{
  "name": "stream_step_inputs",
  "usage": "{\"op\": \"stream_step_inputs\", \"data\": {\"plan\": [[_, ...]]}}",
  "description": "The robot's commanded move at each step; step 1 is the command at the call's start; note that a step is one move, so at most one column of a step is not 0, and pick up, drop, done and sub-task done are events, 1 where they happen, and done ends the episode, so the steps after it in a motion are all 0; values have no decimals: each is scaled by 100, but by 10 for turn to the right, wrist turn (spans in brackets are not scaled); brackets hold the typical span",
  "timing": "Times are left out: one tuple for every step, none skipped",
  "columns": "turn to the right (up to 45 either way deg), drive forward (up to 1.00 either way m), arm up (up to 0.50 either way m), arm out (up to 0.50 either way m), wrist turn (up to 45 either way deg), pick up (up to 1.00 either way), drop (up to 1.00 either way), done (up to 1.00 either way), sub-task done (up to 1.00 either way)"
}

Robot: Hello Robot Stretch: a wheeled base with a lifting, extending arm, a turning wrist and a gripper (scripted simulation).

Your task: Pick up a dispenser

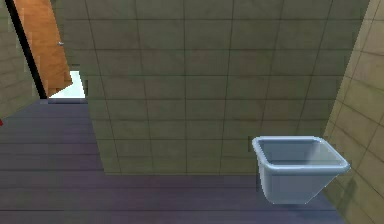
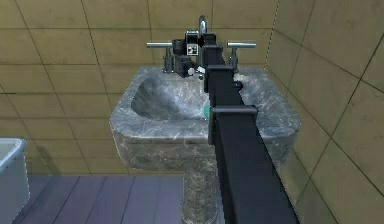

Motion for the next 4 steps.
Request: {"op": "stream_step_inputs", "data": {"plan": [[0, 0, 0, 0, 30, 0, 0, 0, 0], [0, 0, 0, 0, 0, 100, 0, 0, 0], [0, 0, -18, 0, 0, 0, 0, 0, 0], [0, 0, 0, 0, 0, 100, 0, 0, 0]]}}
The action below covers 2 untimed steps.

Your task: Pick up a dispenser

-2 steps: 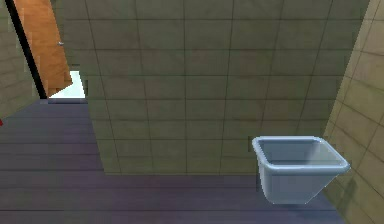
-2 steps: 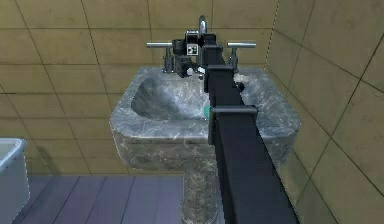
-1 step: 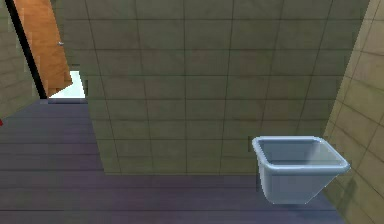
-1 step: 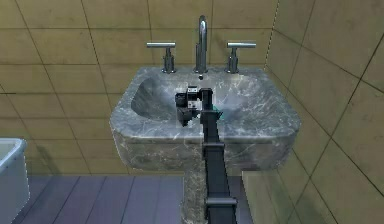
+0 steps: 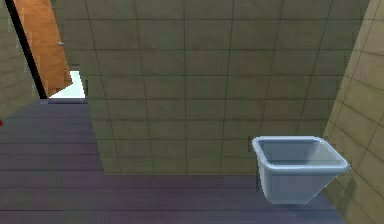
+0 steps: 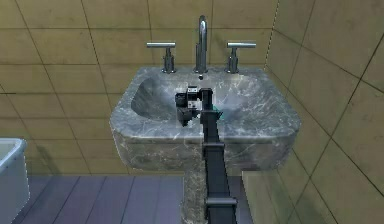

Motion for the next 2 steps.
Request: {"op": "stream_step_inputs", "data": {"plan": [[0, 0, 10, 0, 0, 0, 0, 0, 0], [0, 0, 0, 0, 0, 0, 0, 100, 0]]}}
